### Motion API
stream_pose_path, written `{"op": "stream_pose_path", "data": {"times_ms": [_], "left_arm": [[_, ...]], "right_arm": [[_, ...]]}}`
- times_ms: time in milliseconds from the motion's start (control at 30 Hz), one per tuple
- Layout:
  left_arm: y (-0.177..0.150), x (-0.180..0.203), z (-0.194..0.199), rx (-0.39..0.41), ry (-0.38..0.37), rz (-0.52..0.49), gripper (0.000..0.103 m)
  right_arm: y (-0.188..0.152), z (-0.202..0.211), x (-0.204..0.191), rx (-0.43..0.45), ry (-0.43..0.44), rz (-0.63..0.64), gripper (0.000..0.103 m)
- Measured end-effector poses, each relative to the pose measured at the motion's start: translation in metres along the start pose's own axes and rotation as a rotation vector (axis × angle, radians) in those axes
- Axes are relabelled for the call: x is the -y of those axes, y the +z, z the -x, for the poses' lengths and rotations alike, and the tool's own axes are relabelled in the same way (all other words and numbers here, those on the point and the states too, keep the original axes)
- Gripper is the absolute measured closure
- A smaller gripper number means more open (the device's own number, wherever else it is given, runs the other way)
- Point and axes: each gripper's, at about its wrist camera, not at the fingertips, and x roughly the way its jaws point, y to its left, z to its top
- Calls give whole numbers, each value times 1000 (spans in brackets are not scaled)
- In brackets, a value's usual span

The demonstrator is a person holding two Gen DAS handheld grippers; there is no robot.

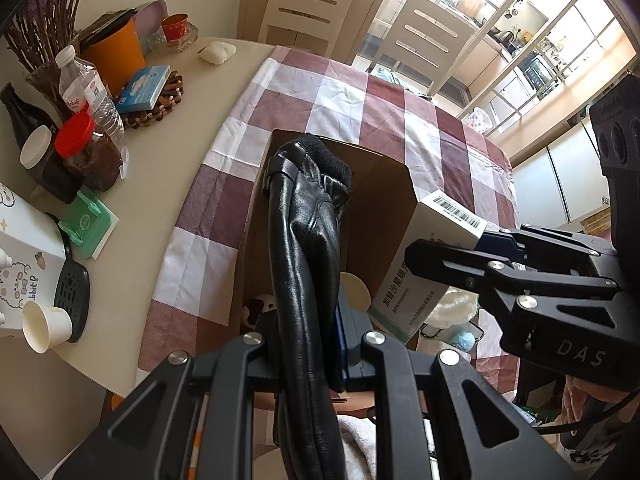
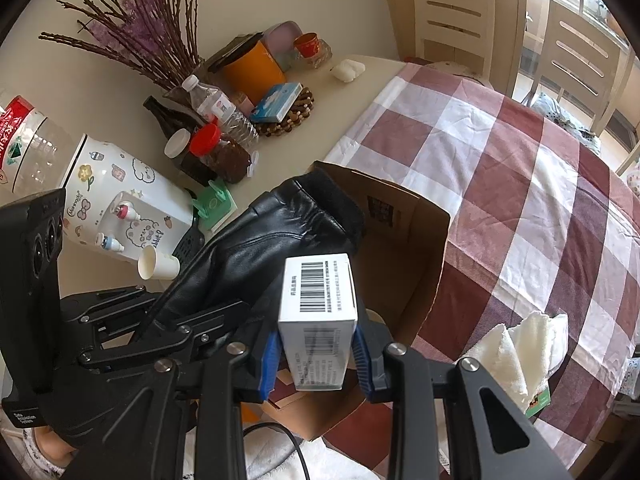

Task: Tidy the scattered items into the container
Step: 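Release the glove from the left tool while the right tool drops the medicine box into the box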

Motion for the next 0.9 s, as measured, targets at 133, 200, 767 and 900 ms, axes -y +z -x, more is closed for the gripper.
{"op": "stream_pose_path", "data": {"times_ms": [133, 200, 767, 900], "left_arm": [[0, 0, -1, -1, -1, 0, 86], [1, 0, -1, -2, -1, -1, 86], [3, -1, -1, 0, 11, -8, 82], [4, -4, 3, 6, 54, -2, 59]], "right_arm": [[1, -1, 0, -5, 2, 4, 71], [2, -3, 0, -8, 2, 5, 71], [3, -12, -2, -37, -7, 21, 71], [4, -11, -6, -47, -29, 44, 69]]}}
